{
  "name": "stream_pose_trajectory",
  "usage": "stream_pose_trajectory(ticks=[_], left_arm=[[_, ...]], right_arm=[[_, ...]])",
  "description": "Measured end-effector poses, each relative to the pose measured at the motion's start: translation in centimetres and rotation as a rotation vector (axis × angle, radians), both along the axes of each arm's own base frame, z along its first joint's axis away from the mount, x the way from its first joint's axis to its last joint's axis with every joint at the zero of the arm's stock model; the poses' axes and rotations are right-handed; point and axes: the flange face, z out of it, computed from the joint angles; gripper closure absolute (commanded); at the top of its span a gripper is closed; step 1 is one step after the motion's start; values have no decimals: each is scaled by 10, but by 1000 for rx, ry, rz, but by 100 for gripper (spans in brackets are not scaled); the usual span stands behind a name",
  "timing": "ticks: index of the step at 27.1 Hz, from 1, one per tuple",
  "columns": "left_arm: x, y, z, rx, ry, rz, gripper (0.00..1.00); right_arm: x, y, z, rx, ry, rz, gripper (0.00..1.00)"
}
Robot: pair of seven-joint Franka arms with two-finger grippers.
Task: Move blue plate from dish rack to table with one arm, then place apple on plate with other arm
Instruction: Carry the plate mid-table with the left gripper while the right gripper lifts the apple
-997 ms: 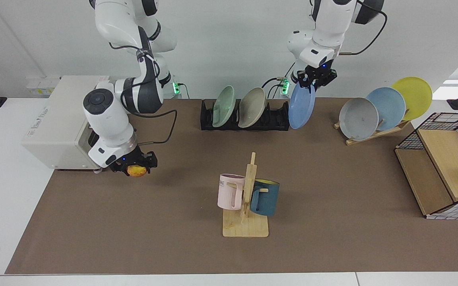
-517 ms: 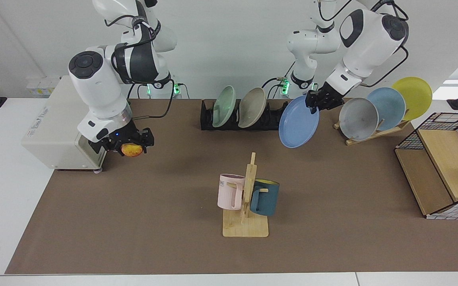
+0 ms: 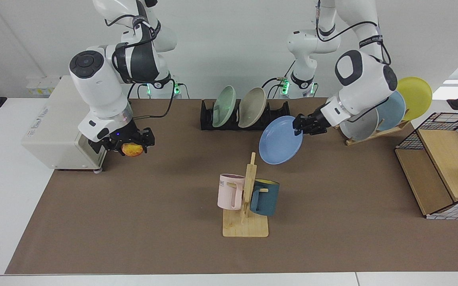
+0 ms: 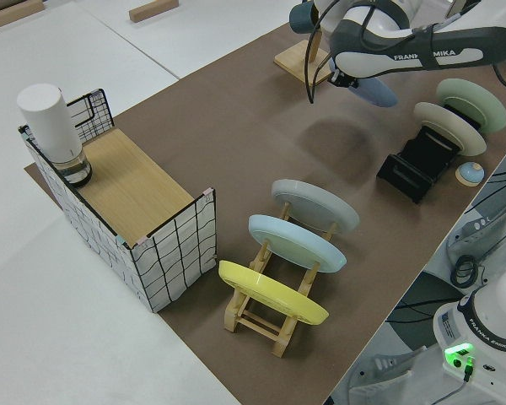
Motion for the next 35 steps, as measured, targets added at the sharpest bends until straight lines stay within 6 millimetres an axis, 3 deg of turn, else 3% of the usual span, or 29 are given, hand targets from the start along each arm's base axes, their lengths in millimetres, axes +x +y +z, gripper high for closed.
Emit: stream_pose_trajectory(ticks=[6, 16, 21, 24, 25, 28, 32, 35], left_arm=[[3, -19, -46, -82, 32, 31, 100], [0, -21, -82, -218, 76, 106, 100], [0, -40, -109, -227, 65, 126, 100], [1, -45, -114, -231, 63, 127, 99], [1, -45, -114, -230, 58, 129, 93], [4, -45, -112, -217, 24, 142, 55], [5, -54, -114, -190, -23, 153, 39], [3, -60, -116, -181, -31, 149, 36]], right_arm=[[-1, 4, 0, 1, 1, -11, 96], [-7, 40, -3, 0, 8, -44, 95], [-11, 54, -3, 0, 10, -46, 95], [-14, 58, -3, -1, 12, -68, 95], [-16, 60, -4, -1, 14, -73, 95], [-20, 71, -3, -1, 13, -92, 95], [-27, 91, 0, 0, 10, -117, 95], [-31, 106, 0, -1, 10, -128, 95]])
